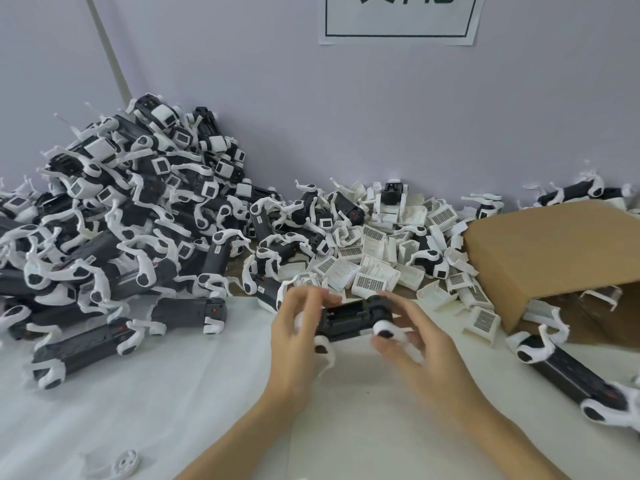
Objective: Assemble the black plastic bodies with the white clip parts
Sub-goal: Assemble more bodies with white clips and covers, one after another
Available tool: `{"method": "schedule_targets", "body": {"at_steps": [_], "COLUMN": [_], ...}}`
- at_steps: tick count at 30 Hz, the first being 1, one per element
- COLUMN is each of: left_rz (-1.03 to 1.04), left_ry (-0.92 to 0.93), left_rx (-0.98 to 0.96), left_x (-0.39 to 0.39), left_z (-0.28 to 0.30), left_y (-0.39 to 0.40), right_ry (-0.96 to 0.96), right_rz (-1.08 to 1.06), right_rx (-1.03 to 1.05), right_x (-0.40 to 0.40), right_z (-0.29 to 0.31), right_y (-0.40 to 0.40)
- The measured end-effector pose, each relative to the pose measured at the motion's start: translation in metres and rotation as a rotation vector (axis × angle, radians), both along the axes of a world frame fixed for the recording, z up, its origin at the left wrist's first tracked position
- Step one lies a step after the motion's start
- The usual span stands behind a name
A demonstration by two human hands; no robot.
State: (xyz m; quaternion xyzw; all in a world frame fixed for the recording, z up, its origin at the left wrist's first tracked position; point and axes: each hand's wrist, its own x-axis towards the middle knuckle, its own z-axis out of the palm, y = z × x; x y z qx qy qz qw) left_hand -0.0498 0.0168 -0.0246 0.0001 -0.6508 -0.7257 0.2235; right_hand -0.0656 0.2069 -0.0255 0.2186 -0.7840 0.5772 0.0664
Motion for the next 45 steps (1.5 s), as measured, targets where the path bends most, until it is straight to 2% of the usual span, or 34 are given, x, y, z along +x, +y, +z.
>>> {"method": "schedule_targets", "body": {"at_steps": [2,8,10,13,17,18,21,24,31,35,37,43,45], "left_rz": [-0.003,0.083,0.077,0.035,-0.019,-0.031,-0.093,-0.180,-0.277,-0.260,-0.250,-0.136,-0.121], "left_ry": [0.028,0.021,-0.003,-0.020,-0.031,-0.039,-0.057,-0.064,-0.050,-0.062,-0.096,-0.256,-0.232], "left_rx": [-0.062,-0.189,-0.199,-0.216,-0.217,-0.208,-0.141,-0.111,-0.199,-0.149,-0.083,-0.019,-0.075], "left_x": [0.001,-0.004,-0.006,-0.008,-0.011,-0.011,-0.009,-0.005,-0.002,0.000,-0.001,-0.007,-0.008], "left_z": [-0.003,-0.013,-0.014,-0.015,-0.015,-0.016,-0.013,-0.009,-0.010,-0.007,-0.006,-0.005,-0.006], "left_y": [0.003,0.003,0.004,0.004,0.003,0.002,0.002,0.001,0.000,0.002,0.002,0.004,0.006], "right_ry": [-0.120,-0.275,-0.179,0.157,0.281,0.293,0.347,0.414,0.545,0.482,0.447,0.049,-0.092], "right_rz": [0.028,0.095,-0.036,-0.216,-0.063,-0.040,-0.095,-0.131,-0.140,-0.162,-0.190,-0.169,-0.135], "right_rx": [-0.078,-0.060,-0.041,0.200,0.690,0.743,0.681,0.723,0.855,0.812,0.714,0.083,-0.175], "right_x": [-0.005,-0.029,-0.048,-0.081,-0.108,-0.110,-0.108,-0.108,-0.106,-0.103,-0.101,-0.076,-0.067], "right_z": [0.007,0.012,0.009,0.009,0.010,0.008,0.006,0.004,-0.003,-0.014,-0.014,-0.009,-0.010], "right_y": [-0.001,0.002,0.002,0.003,0.004,0.002,-0.002,-0.001,0.001,0.004,0.005,0.018,0.023]}}
